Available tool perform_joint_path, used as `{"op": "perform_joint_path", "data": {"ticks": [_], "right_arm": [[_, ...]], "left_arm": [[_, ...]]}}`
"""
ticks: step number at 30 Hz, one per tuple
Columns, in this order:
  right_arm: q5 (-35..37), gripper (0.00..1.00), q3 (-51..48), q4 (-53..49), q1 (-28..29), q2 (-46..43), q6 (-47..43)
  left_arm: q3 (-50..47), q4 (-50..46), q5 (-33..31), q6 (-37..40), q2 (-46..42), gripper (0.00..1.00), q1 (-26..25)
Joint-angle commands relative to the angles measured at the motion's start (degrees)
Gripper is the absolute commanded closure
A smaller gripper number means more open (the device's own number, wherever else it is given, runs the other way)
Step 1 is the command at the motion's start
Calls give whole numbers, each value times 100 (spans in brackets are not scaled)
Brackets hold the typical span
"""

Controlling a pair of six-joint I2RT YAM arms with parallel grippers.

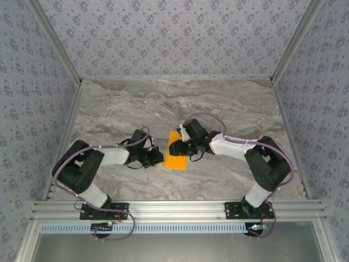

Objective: Fold a paper plane with a square sheet of paper (pick it up from the middle)

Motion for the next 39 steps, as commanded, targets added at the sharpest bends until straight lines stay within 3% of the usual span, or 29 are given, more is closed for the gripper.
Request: {"op": "perform_joint_path", "data": {"ticks": [1,7,22,39], "right_arm": [[865,52,66,-825,-36,108,-153],[758,57,232,-898,-30,547,-194],[690,59,227,-887,-38,910,-108],[622,59,217,-871,-29,1046,-90]], "left_arm": [[-118,-7,-52,71,234,100,-80],[-100,61,44,53,140,100,-83],[131,-150,225,283,-83,97,-199],[169,292,255,246,-260,77,-202]]}}
